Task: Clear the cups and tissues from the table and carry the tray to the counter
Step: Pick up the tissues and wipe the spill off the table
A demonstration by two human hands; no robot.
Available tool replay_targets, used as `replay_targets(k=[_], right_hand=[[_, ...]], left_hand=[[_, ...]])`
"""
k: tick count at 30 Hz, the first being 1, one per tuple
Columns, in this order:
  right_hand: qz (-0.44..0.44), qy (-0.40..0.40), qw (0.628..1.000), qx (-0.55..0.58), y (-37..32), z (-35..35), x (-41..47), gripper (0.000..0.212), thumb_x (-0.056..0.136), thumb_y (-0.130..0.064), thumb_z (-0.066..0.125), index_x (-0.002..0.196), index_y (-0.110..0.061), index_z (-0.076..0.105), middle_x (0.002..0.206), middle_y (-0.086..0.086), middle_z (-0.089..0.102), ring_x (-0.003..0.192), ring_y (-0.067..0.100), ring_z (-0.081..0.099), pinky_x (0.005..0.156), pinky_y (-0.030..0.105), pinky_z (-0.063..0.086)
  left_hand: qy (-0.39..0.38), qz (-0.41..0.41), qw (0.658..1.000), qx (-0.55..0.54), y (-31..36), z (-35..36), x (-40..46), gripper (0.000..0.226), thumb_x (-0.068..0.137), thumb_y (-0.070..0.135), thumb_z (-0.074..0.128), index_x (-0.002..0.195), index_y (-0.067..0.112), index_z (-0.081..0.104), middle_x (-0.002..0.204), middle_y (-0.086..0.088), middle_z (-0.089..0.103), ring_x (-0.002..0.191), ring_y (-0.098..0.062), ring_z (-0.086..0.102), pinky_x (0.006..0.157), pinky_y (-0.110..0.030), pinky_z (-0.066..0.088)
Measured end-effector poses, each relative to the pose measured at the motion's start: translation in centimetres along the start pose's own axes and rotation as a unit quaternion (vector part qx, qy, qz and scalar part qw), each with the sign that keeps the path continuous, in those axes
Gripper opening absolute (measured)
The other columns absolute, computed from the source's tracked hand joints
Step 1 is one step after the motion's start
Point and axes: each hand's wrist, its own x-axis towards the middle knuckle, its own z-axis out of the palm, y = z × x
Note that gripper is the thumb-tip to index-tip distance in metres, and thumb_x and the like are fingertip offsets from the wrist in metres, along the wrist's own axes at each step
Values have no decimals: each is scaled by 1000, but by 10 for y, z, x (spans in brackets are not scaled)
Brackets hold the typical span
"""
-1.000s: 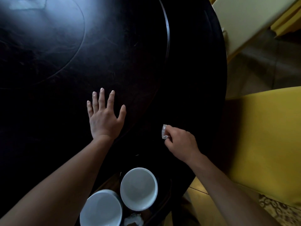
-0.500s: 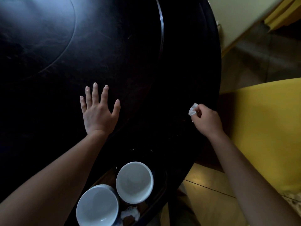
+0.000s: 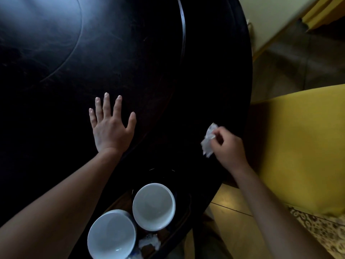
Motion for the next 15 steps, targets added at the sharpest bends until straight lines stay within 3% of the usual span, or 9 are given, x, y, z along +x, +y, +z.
replay_targets(k=[2, 6, 12, 15], right_hand=[[14, 21, 1000, -6, 5, -9, 24, 3, 97, -21, 57, 98, -23, 60, 86, -1, 64, 74, 11, 62, 56, 27, 49], [35, -54, 996, -59, 10, -10, 45, 5, 98, -23, 55, 98, -28, 57, 88, -4, 60, 76, 7, 57, 55, 24, 37], [-43, -93, 987, -126, -9, 25, -12, 7, 94, -24, 53, 92, -24, 60, 81, -8, 58, 70, 12, 58, 56, 30, 44], [-82, -143, 973, -164, -12, 34, -42, 5, 91, -25, 52, 90, -26, 57, 81, -9, 52, 67, 13, 54, 55, 26, 35]], left_hand=[[2, 1, 1000, -2, -1, 0, 0, 69, 102, 58, 39, 161, 26, 26, 172, -7, 9, 158, -26, -2, 127, -49, -2], [1, 1, 1000, -4, -1, 1, 0, 69, 101, 59, 39, 161, 26, 26, 172, -6, 9, 159, -26, -2, 127, -50, -2], [0, 1, 1000, -6, -1, 0, 0, 69, 101, 59, 38, 161, 26, 26, 172, -6, 8, 159, -25, -3, 127, -49, -2], [2, 1, 1000, -6, -2, 1, 0, 70, 101, 60, 38, 161, 26, 26, 172, -6, 9, 159, -25, -2, 127, -49, -2]])
